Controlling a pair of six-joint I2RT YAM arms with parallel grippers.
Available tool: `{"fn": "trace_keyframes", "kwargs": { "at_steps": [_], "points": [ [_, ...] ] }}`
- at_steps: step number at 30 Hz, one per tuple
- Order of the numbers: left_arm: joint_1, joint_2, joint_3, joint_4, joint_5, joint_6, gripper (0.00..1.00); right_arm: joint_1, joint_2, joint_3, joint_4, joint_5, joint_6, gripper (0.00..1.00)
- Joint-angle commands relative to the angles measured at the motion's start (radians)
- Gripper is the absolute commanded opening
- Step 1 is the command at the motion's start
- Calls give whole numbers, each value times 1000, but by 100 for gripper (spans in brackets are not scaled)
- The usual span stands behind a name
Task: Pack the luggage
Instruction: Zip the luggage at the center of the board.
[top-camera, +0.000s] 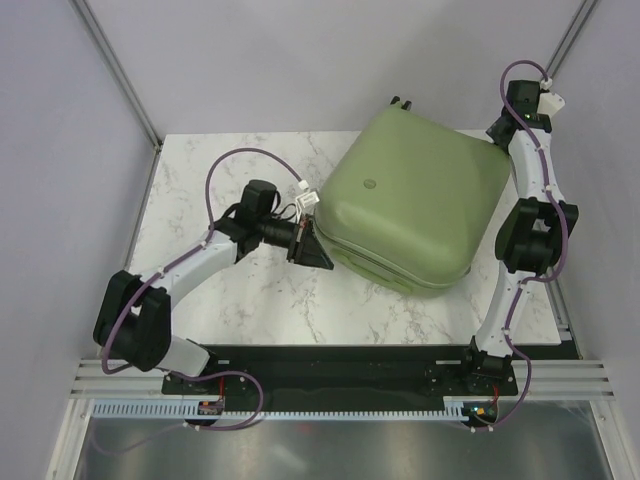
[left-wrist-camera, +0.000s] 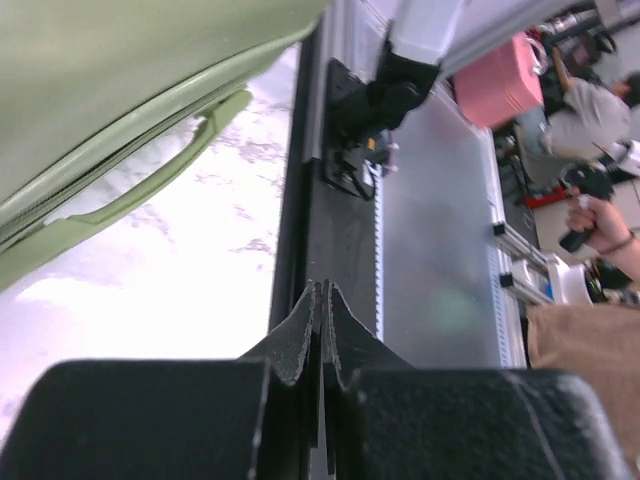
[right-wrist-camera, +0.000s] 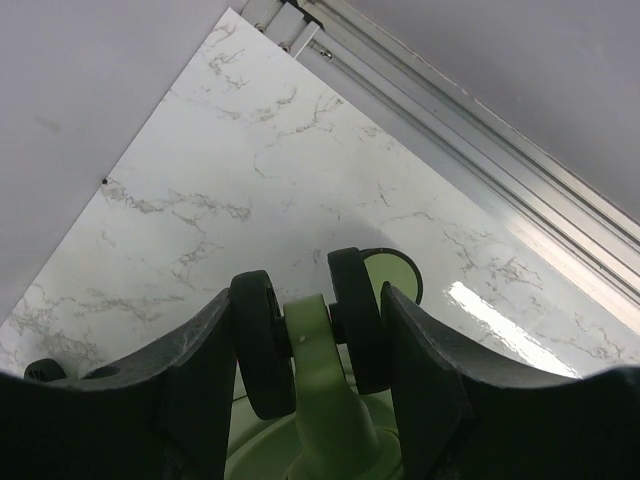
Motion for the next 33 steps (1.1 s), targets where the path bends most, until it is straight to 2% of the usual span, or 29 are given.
{"fn": "trace_keyframes", "kwargs": {
  "at_steps": [1,2,3,5,7,8,11,12,17,20,25,28,33],
  "points": [
    [67,-43,-38,9,-154,-11,5,-5,25,-72,46,124,202,0],
    [92,-47,-49,44,-160,-44,18,-7,22,-87,55,117,196,0],
    [121,-48,-75,81,-163,-66,26,-7,23,-89,62,99,189,0],
    [201,-47,-97,202,-155,-106,36,-7,34,-80,68,79,170,0],
    [255,-28,-83,213,-158,-92,42,-5,45,-71,66,45,160,0],
    [267,-2,-54,206,-157,-74,51,-3,42,-72,66,39,157,0],
    [283,44,-5,194,-146,-63,58,3,7,-113,68,53,157,0],
    [281,58,21,201,-138,-69,63,3,-4,-129,72,54,154,0],
    [278,124,34,227,-60,-81,73,7,-55,-199,103,-8,139,0],
    [270,134,-6,226,-59,-86,73,36,-93,-250,106,30,142,0],
    [218,121,-80,244,-129,-136,74,92,-139,-323,117,56,176,0],
    [133,102,-132,281,-189,-176,74,113,-162,-359,118,62,188,0],
    [48,108,-198,379,-325,-336,75,141,-207,-435,123,67,217,0]
  ]
}}
